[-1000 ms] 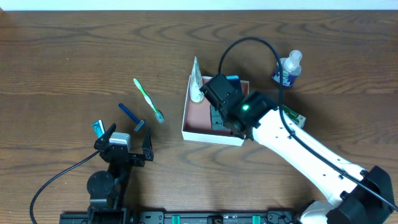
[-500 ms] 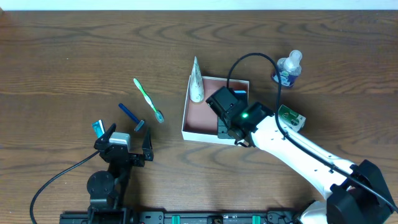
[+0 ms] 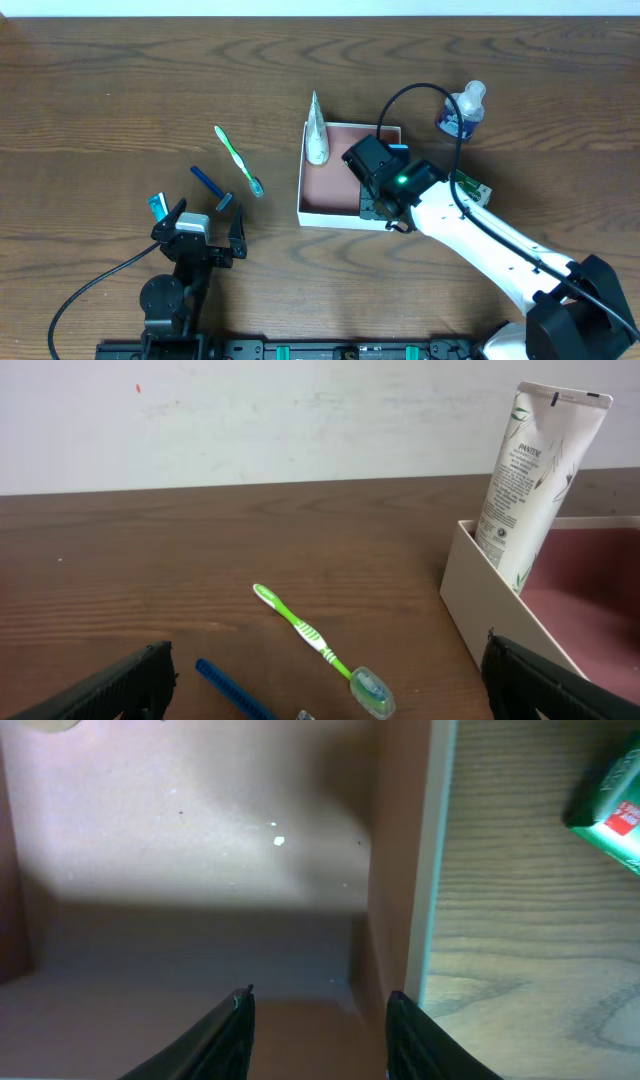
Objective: Pack container
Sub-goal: 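Withdraw the right gripper from the box toward the right side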
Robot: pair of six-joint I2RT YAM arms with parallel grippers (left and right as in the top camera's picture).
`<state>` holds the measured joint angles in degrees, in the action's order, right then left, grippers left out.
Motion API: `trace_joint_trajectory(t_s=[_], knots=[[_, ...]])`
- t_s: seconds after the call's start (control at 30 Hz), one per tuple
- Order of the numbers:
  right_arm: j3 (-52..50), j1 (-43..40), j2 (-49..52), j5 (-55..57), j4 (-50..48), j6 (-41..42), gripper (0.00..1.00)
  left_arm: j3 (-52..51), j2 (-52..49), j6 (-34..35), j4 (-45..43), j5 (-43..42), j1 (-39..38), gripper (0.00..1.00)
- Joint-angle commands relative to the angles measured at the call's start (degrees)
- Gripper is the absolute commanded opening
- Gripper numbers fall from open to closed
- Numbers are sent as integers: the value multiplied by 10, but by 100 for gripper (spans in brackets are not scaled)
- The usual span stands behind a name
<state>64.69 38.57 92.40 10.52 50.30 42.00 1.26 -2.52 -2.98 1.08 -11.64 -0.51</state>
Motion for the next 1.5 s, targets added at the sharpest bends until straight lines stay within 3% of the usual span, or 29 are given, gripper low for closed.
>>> trace_joint_trajectory(t_s=[0.0,0.8,0.97,1.07,1.27,1.47], knots=[[-3,-15,-3,19,5,-17,44,-10,0,-3,19,-6,2,98],[2,-44,-16,-10,-29,-84,45,-10,0,-3,19,-6,2,98],[33,-45,-59,-22,-31,-104,48,-10,0,-3,19,-6,2,98],[56,-50,-93,-22,-29,-127,55,-10,0,-3,19,-6,2,98],[72,-99,-154,-14,-19,-173,59,-10,0,-3,19,-6,2,98],[68,-166,-153,-14,45,-189,59,-10,0,-3,19,-6,2,98]])
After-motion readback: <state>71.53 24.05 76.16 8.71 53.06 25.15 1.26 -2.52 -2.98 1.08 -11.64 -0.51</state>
